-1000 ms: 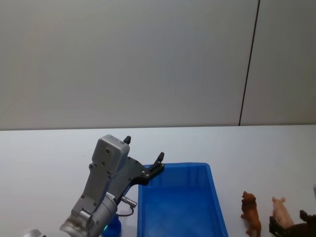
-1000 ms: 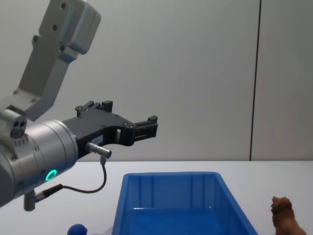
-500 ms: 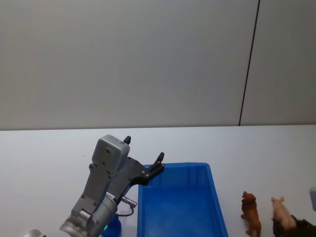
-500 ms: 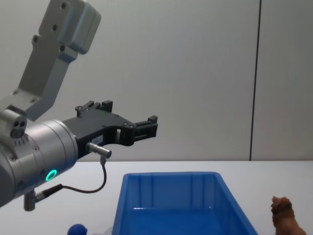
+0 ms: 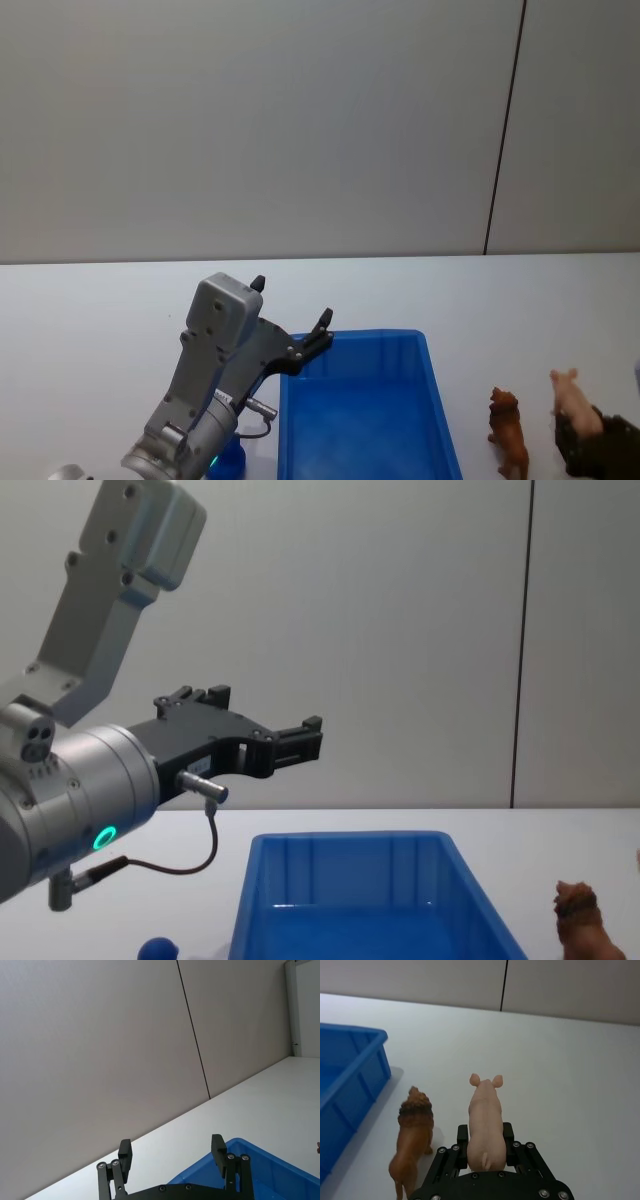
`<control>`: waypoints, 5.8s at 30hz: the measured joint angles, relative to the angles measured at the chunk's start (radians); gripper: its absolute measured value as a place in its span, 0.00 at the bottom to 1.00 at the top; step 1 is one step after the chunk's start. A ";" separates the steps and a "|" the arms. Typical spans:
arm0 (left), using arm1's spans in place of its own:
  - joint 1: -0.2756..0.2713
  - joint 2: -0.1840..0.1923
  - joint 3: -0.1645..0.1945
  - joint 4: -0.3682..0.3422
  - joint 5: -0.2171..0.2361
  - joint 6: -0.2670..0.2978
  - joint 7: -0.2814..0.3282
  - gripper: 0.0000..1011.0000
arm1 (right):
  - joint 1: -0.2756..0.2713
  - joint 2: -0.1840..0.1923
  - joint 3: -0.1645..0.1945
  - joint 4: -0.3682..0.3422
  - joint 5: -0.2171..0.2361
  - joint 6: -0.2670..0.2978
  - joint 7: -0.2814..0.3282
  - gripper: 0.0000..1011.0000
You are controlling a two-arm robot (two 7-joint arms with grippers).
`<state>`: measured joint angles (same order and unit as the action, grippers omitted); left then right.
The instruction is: Pick up the two dolls from the table and place them into the box.
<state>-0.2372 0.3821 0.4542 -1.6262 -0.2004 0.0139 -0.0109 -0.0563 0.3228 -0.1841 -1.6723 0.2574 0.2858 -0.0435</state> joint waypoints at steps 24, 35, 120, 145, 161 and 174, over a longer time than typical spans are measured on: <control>0.000 0.000 0.000 0.000 0.000 0.000 0.000 0.99 | 0.067 -0.034 -0.032 -0.069 -0.043 -0.050 0.207 0.38; 0.000 0.000 0.000 0.000 0.000 0.000 0.000 0.99 | 0.138 -0.093 -0.080 -0.022 -0.074 -0.044 0.346 0.38; 0.000 0.000 0.000 0.000 0.000 0.000 0.000 0.99 | 0.004 -0.060 -0.057 0.020 -0.034 0.018 0.097 0.84; 0.000 0.000 0.000 0.000 0.000 0.000 0.000 0.99 | 0.004 -0.071 -0.058 0.036 -0.066 -0.051 0.083 0.29; 0.000 0.000 0.000 0.000 0.000 0.000 0.000 0.99 | 0.037 -0.077 -0.058 -0.020 -0.080 -0.115 0.173 0.29; 0.000 0.000 0.000 0.000 0.000 0.000 0.000 0.99 | 0.120 -0.128 -0.087 0.015 -0.079 -0.120 0.321 0.29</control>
<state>-0.2372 0.3821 0.4542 -1.6262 -0.2003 0.0138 -0.0109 0.0640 0.1952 -0.2710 -1.6576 0.1788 0.1654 0.2776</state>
